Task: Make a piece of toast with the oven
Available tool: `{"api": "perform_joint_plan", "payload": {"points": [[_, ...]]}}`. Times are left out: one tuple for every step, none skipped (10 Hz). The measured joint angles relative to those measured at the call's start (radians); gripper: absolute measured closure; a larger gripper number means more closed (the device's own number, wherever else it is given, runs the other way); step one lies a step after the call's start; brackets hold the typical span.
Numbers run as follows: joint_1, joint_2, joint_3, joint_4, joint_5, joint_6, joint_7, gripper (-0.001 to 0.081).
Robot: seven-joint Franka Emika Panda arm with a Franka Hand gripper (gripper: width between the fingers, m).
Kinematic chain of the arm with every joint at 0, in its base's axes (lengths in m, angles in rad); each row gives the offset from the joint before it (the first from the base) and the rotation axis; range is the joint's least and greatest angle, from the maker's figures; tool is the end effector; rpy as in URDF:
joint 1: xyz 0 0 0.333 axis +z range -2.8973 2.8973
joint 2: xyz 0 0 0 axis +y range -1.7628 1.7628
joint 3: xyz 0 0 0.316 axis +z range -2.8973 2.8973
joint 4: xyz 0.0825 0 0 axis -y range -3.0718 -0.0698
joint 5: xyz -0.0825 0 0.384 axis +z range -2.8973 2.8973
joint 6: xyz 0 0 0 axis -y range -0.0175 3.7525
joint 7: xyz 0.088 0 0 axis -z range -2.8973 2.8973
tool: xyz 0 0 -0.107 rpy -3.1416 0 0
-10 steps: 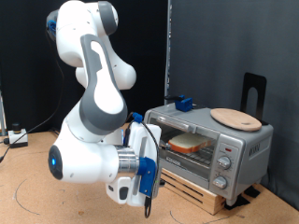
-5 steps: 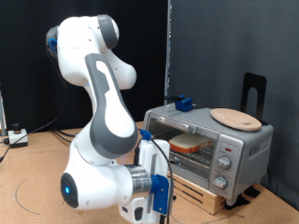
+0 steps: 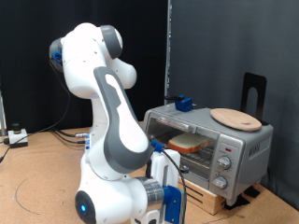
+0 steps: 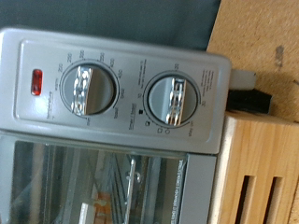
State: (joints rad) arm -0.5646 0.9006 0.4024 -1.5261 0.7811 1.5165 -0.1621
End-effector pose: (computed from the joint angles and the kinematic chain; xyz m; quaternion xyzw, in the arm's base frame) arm 0.6271 -0.0576 0.1732 -0.7659 0.1346 0.2843 0.5607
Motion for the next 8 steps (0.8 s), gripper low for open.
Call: {"api": "perform_joint_plan", "payload": {"points": [[0.007, 0.004, 0.002, -0.004, -0.001, -0.012, 0.000, -0.0001], [0.015, 0.005, 0.006, -0.012, -0.001, -0.018, 0.000, -0.0001], [0.023, 0.005, 0.013, -0.025, -0.001, -0.018, 0.000, -0.0001], [0.030, 0.005, 0.022, -0.042, 0.000, -0.014, -0.002, -0.0001], [0.039, 0.005, 0.030, -0.060, 0.002, 0.004, -0.007, -0.0001], [0.049, 0.004, 0.037, -0.076, 0.006, 0.032, -0.013, -0.0001], [0.057, 0.004, 0.045, -0.090, 0.008, 0.058, -0.018, -0.0001], [0.065, 0.004, 0.053, -0.102, 0.010, 0.083, -0.021, -0.0001]]}}
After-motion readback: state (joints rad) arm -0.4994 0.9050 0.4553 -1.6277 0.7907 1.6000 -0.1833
